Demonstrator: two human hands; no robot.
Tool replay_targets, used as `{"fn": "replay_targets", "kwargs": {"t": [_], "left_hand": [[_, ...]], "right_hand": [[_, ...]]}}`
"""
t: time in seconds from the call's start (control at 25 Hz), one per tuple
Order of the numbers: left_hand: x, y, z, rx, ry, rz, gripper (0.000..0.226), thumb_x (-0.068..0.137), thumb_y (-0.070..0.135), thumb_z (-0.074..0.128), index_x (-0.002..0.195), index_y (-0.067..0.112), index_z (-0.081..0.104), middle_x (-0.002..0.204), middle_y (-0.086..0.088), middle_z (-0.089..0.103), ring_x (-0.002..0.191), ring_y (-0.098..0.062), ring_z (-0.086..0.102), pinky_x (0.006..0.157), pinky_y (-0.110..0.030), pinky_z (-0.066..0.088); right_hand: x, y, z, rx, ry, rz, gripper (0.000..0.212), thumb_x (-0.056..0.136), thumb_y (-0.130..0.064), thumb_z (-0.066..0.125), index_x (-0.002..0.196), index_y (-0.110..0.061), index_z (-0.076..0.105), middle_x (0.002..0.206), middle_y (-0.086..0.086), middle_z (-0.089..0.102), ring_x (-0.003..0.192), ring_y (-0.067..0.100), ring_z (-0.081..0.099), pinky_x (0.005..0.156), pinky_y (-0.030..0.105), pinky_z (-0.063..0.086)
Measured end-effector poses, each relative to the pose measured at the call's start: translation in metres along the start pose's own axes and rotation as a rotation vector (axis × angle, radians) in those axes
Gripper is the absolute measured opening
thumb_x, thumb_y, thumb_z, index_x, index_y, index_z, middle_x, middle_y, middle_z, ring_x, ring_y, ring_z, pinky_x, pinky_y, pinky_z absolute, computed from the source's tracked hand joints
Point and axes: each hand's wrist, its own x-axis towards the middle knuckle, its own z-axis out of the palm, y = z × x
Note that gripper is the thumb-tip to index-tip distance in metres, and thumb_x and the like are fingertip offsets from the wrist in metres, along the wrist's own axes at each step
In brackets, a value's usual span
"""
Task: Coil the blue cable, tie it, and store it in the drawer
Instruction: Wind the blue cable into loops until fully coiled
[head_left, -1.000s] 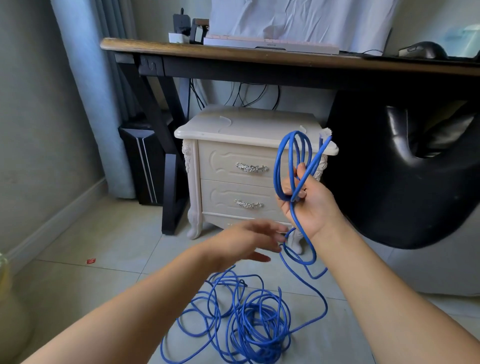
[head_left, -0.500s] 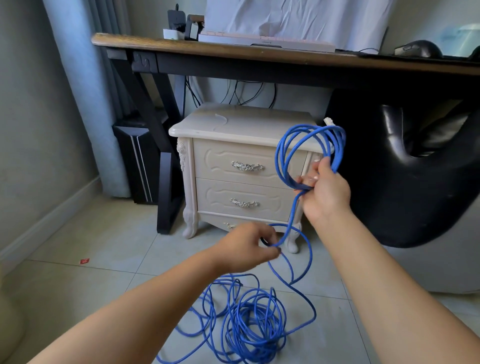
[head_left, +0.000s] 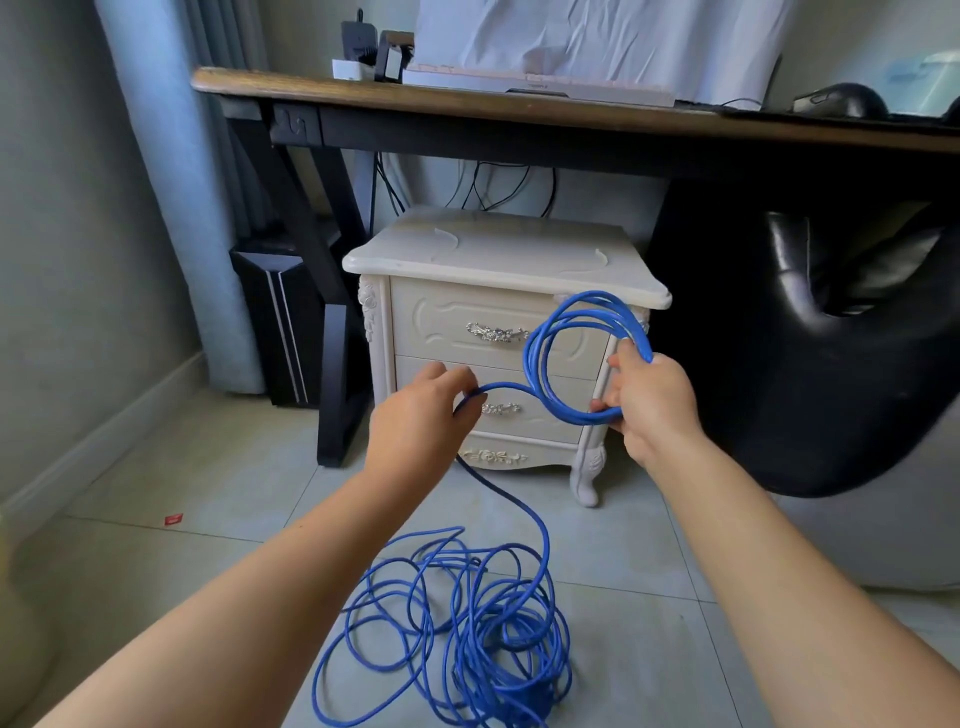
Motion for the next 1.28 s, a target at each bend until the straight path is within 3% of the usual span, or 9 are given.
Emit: {"fn": "replay_targets", "kwargs": {"t": [0.12,0.32,0.48,0.72,0.92,1.0,1.04,1.16,1.28], "left_hand": [[0.002,-0.008,-0.002,0.066,-0.196,-0.154,0.019,0.097,0.042,0.053,0.090,0.024,0.055,0.080,0.002,0.065,0.060,-0.019,0.060,0.057,-0.029,0.047],[0.001,-0.012,-0.002,-0.859,-0.304,-0.656,0.038,0.099,0.041,0.052,0.091,0.006,0.063,0.071,-0.012,0.067,0.060,-0.022,0.072,0.060,-0.033,0.059],[0.003,-0.008,-0.004,-1.158,-0.183,-0.630,0.037,0.091,0.046,0.060,0.102,0.011,0.063,0.098,-0.013,0.074,0.090,-0.020,0.074,0.077,-0.036,0.061],[-0.007,0.000,-0.021,-1.279,-0.580,-0.526,0.066,0.074,0.052,0.058,0.128,0.015,0.051,0.120,-0.010,0.069,0.104,-0.021,0.070,0.085,-0.036,0.059],[-0.010,0.016,-0.031,-1.352,-0.668,-0.483,0.051,0.075,0.053,0.055,0.114,0.019,0.057,0.108,-0.016,0.073,0.095,-0.028,0.072,0.079,-0.038,0.060],[-0.010,0.020,-0.029,-1.347,-0.685,-0.514,0.049,0.075,0.052,0.060,0.112,0.021,0.053,0.110,-0.016,0.072,0.097,-0.030,0.071,0.084,-0.043,0.059],[-0.009,0.020,-0.028,-1.342,-0.701,-0.526,0.050,0.077,0.049,0.066,0.115,0.020,0.052,0.117,-0.018,0.070,0.101,-0.031,0.070,0.089,-0.048,0.057],[-0.009,0.015,-0.027,-1.385,-0.712,-0.605,0.064,0.075,0.017,0.076,0.131,0.022,0.045,0.120,-0.015,0.069,0.103,-0.031,0.069,0.093,-0.052,0.053],[-0.008,0.012,-0.027,-1.413,-0.736,-0.621,0.062,0.080,-0.012,0.049,0.134,0.020,0.046,0.124,-0.015,0.067,0.084,-0.028,0.073,0.072,-0.039,0.062]], "right_hand": [[-0.009,-0.008,-0.004,0.173,-0.014,0.075,0.028,0.104,-0.026,0.042,0.082,-0.012,0.052,0.053,-0.003,0.030,0.039,0.009,0.030,0.050,0.027,0.042],[-0.012,-0.006,-0.005,0.026,-0.164,0.119,0.029,0.103,-0.024,0.046,0.078,-0.010,0.051,0.046,-0.005,0.030,0.029,0.003,0.027,0.038,0.020,0.035],[-0.008,0.002,-0.006,0.011,-0.273,0.322,0.031,0.102,-0.022,0.047,0.075,-0.007,0.051,0.038,-0.007,0.031,0.028,0.002,0.029,0.033,0.017,0.032],[-0.016,0.013,-0.003,-0.459,-0.450,0.320,0.033,0.103,-0.026,0.045,0.078,-0.007,0.054,0.047,0.001,0.036,0.032,0.007,0.032,0.031,0.018,0.029],[-0.033,0.024,0.011,-0.856,-0.616,0.175,0.031,0.104,-0.019,0.039,0.077,-0.014,0.053,0.068,0.005,0.050,0.058,0.017,0.044,0.050,0.026,0.041],[-0.033,0.034,0.020,-0.967,-0.661,0.091,0.021,0.103,-0.013,0.036,0.090,-0.017,0.053,0.089,0.007,0.055,0.082,0.023,0.051,0.076,0.035,0.051],[-0.032,0.038,0.025,-0.992,-0.658,0.056,0.019,0.103,-0.013,0.034,0.094,-0.019,0.050,0.097,0.008,0.055,0.094,0.023,0.050,0.086,0.034,0.047],[-0.034,0.043,0.035,-1.250,-0.597,0.001,0.022,0.103,-0.013,0.036,0.122,-0.009,0.046,0.126,0.015,0.055,0.120,0.033,0.052,0.081,0.030,0.034],[-0.034,0.042,0.032,-1.340,-0.575,-0.031,0.027,0.100,-0.016,0.042,0.125,-0.008,0.045,0.117,0.014,0.060,0.099,0.030,0.061,0.073,0.031,0.041]]}}
